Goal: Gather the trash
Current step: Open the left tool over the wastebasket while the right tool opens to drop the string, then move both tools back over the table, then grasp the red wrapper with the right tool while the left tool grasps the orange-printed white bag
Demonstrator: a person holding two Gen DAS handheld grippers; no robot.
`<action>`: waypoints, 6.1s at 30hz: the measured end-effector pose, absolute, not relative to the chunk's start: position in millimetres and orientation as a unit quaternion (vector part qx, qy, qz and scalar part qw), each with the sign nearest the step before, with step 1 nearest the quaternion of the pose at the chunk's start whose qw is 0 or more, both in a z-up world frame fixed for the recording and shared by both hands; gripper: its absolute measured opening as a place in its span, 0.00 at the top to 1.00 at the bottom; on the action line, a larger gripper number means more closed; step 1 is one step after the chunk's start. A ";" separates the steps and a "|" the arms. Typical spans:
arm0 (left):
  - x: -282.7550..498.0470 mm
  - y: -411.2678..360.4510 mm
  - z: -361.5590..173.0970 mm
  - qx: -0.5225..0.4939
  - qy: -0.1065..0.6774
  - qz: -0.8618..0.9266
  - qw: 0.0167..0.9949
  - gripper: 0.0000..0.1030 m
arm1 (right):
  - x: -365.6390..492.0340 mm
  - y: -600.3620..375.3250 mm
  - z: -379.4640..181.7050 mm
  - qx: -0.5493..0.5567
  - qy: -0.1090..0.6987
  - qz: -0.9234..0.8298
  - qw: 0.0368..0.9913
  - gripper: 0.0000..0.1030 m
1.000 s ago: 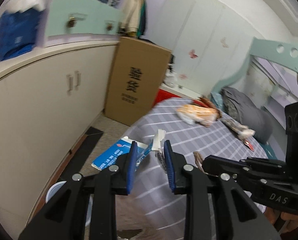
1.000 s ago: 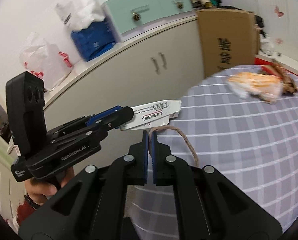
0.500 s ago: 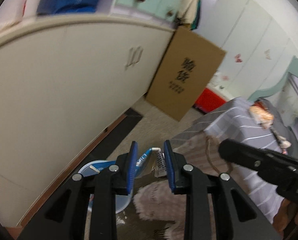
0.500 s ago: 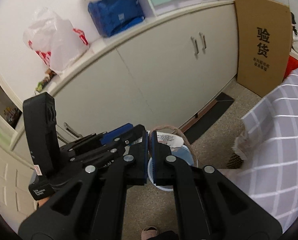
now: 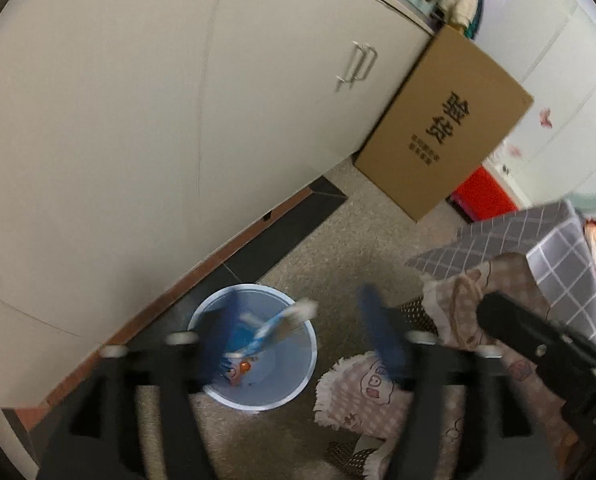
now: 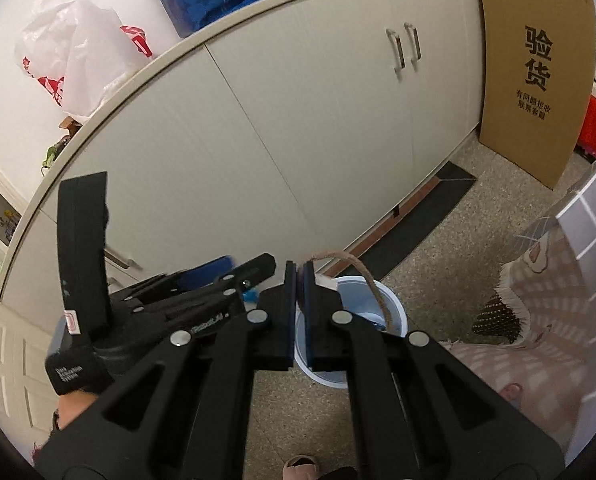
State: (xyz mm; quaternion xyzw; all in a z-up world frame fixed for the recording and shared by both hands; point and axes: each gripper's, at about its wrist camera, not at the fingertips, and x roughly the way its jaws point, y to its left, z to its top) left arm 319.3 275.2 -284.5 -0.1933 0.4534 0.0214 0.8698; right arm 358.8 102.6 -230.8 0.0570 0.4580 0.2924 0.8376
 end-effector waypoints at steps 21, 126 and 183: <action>294.8 298.3 -299.2 -0.225 0.462 0.032 0.857 0.31 | 369.5 124.0 -273.4 0.088 0.501 0.306 0.804 0.96; 334.9 -244.1 -142.2 0.100 0.410 -0.218 0.880 0.29 | 280.6 -411.6 -161.3 -0.040 0.428 -0.013 0.903 0.76; 367.8 -221.0 -133.4 0.169 0.299 -0.206 0.916 0.67 | 355.4 -347.4 -160.0 0.029 0.421 0.014 0.906 0.56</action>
